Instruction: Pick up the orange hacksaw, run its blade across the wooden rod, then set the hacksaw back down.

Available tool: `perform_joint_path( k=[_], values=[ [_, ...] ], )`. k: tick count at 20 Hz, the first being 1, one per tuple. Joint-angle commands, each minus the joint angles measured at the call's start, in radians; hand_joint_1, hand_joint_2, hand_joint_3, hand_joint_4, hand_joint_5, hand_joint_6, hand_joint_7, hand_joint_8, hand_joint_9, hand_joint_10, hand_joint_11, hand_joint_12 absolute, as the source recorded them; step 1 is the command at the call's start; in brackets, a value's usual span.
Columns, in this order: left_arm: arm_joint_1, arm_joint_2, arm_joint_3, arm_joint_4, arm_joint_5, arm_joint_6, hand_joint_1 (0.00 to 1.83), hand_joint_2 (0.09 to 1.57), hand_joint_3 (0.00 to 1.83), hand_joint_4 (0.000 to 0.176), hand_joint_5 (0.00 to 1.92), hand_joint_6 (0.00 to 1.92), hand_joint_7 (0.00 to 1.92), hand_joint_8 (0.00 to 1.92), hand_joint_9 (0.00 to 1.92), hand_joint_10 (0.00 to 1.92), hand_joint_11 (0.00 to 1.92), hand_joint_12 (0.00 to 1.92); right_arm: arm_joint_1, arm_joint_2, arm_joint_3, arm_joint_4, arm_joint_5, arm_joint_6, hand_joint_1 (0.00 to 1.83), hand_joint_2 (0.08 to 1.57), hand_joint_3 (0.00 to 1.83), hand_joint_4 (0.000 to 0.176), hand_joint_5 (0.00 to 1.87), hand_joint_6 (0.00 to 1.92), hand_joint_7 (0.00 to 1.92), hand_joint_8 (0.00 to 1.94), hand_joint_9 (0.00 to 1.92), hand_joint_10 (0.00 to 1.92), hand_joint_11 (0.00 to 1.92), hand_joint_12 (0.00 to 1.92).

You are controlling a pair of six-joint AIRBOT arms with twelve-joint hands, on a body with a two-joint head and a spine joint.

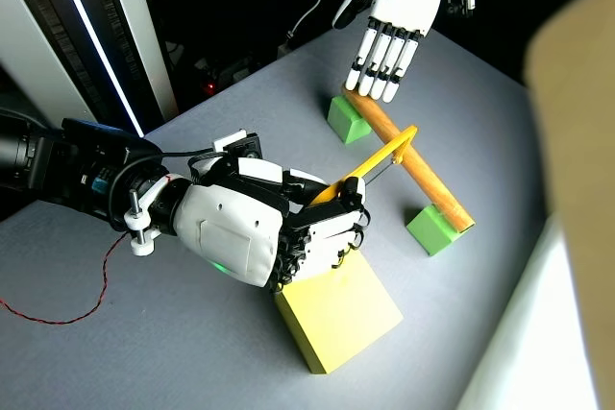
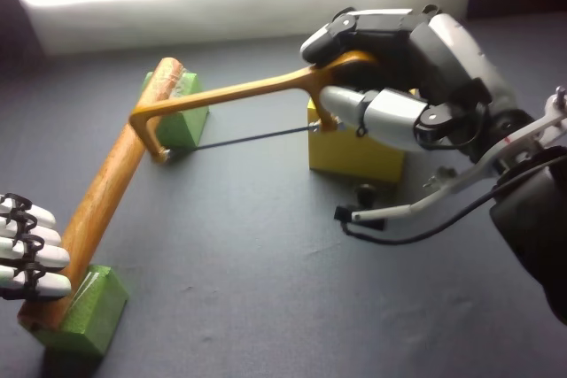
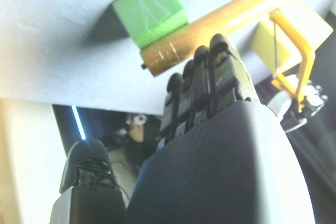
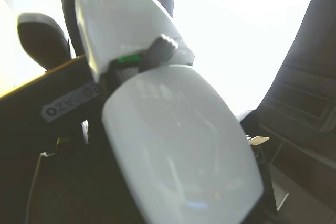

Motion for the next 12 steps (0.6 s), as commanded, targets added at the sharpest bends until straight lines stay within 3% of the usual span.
perform_joint_path(
  k=[1,3,7,12],
  values=[
    [-0.009,0.002,0.008,-0.053,-0.05,0.002,0.11,1.17,0.0,0.0,0.08,0.0,0.07,0.0,0.07,0.0,0.0,0.23,0.015,0.014,-0.002,-0.051,0.152,0.018,1.49,1.12,0.0,0.0,0.94,0.8,0.88,1.07,0.95,1.13,0.81,1.64],
    [-0.008,0.002,0.008,-0.053,-0.05,0.002,0.16,1.16,0.0,0.0,0.1,0.0,0.09,0.0,0.09,0.0,0.0,0.31,0.015,0.018,-0.002,-0.05,0.176,0.02,1.49,1.12,0.0,0.0,0.9,0.88,0.87,1.06,0.95,1.13,0.81,1.65],
    [-0.001,0.002,0.01,-0.053,-0.047,0.002,0.13,1.16,0.0,0.0,0.09,0.0,0.08,0.0,0.09,0.0,0.0,0.29,0.019,0.002,-0.003,-0.049,0.224,0.018,1.49,1.11,0.0,0.0,0.94,0.8,0.9,1.04,0.96,1.12,0.81,1.64],
    [0.015,-0.002,0.009,-0.053,-0.042,0.002,0.13,1.16,0.0,0.0,0.09,0.0,0.1,0.01,0.1,0.01,0.0,0.32,0.039,-0.035,-0.004,-0.035,0.318,0.012,1.49,1.12,0.0,0.0,0.9,0.87,0.88,1.06,0.96,1.12,0.82,1.64]
  ],
)
